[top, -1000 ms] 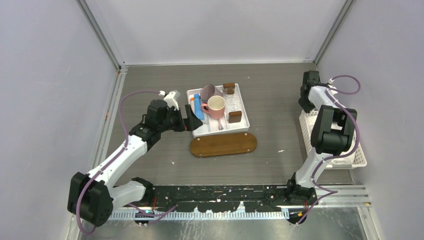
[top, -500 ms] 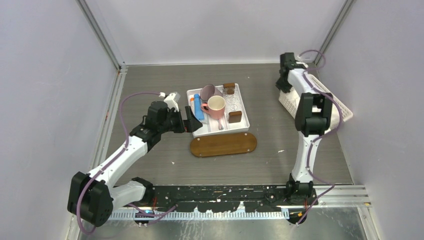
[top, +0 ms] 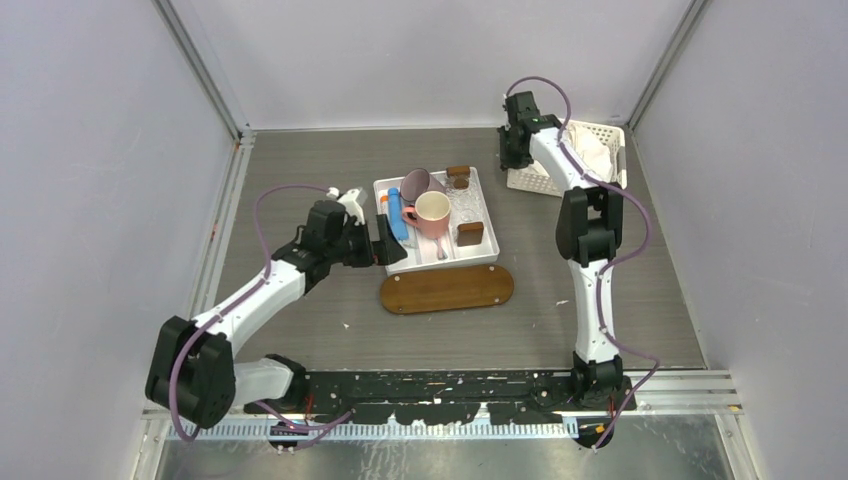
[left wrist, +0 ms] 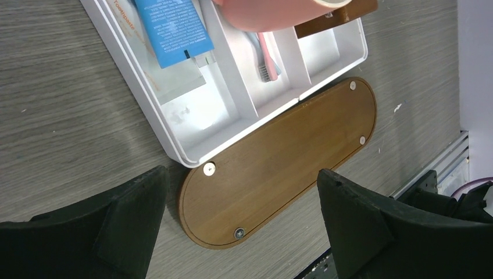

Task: Prepare toiletry sets of a toothbrush and toothpaste on the tray

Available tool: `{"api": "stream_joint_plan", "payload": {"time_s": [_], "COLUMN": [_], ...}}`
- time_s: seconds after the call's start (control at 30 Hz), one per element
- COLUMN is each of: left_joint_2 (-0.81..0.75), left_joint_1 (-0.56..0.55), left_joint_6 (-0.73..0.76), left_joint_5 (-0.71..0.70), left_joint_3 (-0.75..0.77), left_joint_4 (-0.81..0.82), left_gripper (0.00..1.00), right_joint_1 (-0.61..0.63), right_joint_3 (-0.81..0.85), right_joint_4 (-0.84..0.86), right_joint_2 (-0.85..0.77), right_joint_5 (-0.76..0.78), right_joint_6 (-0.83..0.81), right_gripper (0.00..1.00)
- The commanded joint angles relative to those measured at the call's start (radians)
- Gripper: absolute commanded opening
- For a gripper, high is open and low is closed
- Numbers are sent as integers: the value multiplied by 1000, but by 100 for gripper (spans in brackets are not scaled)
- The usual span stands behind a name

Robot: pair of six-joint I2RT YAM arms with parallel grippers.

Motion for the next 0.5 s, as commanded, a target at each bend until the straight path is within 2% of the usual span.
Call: {"api": "stream_joint_plan", "payload": {"time_s": [0.0, 0.2, 0.33, 0.47], "left_joint_2": [47, 136, 177, 218], "left_joint_1": [-1, -1, -1, -1], "left_joint_6": [22, -10, -13, 1], "left_joint_5": [1, 7, 8, 3], "left_joint_3": [69, 75, 90, 118], "left_joint_4": [6, 82, 97, 90], "left_gripper": [100, 100, 100, 100], "right_joint_1": [-35, -31, -25, -12], "right_joint_3": [-11, 17, 184, 214], "right_joint_4": [65, 137, 106, 154], "right_joint_2": [-79, -33, 87, 124], "right_joint_5": [-118, -161, -186, -208], "right_joint_6": [-190, -225, -239, -258], "right_gripper": [1, 1, 1, 1]}}
